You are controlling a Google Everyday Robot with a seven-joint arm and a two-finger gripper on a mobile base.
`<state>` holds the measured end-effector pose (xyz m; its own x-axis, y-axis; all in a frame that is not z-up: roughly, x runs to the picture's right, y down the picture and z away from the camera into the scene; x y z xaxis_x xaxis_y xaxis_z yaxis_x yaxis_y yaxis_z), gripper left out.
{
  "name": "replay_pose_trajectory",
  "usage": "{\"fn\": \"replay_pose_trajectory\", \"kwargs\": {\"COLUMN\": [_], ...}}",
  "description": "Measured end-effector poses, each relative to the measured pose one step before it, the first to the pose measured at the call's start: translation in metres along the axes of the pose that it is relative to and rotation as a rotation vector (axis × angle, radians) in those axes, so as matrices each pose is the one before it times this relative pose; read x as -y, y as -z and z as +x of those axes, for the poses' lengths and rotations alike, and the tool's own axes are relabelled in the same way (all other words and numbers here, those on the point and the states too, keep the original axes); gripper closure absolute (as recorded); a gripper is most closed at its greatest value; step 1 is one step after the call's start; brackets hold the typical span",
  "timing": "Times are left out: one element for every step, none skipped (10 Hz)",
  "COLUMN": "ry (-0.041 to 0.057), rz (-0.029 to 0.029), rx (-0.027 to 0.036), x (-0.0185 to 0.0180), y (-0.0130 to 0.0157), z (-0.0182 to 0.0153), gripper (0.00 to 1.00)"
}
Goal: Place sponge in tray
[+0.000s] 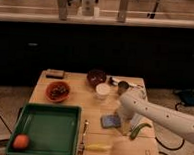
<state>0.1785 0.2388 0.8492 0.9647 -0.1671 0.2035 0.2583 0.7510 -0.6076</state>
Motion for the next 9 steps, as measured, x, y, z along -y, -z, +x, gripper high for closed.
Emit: {"fn": "replay_pose_trajectory", "kwargs": {"ry": [0.0014, 0.0001, 0.0014, -0.00008, 0.00209, 0.0001, 0.00012, 0.00005, 0.00013], "rz": [0.00023, 0.00068, -0.00172, -0.00157, -0.00458, 0.00138, 0.00014, 0.00002, 0.00062], "rx": [-0.00065, -0.00028, 0.00356, -0.00023, -0.00266, -0.00072, 0.00034, 0.00005, -0.00024], "x": [0.00048, 0.00028, 0.00034, -0.00063, -0.00078, 0.00026, -0.00002, 0.00003, 0.00023], "y": [0.00039, 0.00043, -0.0004, 0.00016, 0.0014, 0.00195, 0.00008, 0.00009, 0.00014], "z": [-0.00028, 0.00016, 0.00033, 0.00012, 0.00001, 0.00046, -0.00014, -0.00002, 0.00004], "gripper": [0.37, 0.35, 0.31, 0.3, 0.3, 0.34, 0.37, 0.38, 0.4]}}
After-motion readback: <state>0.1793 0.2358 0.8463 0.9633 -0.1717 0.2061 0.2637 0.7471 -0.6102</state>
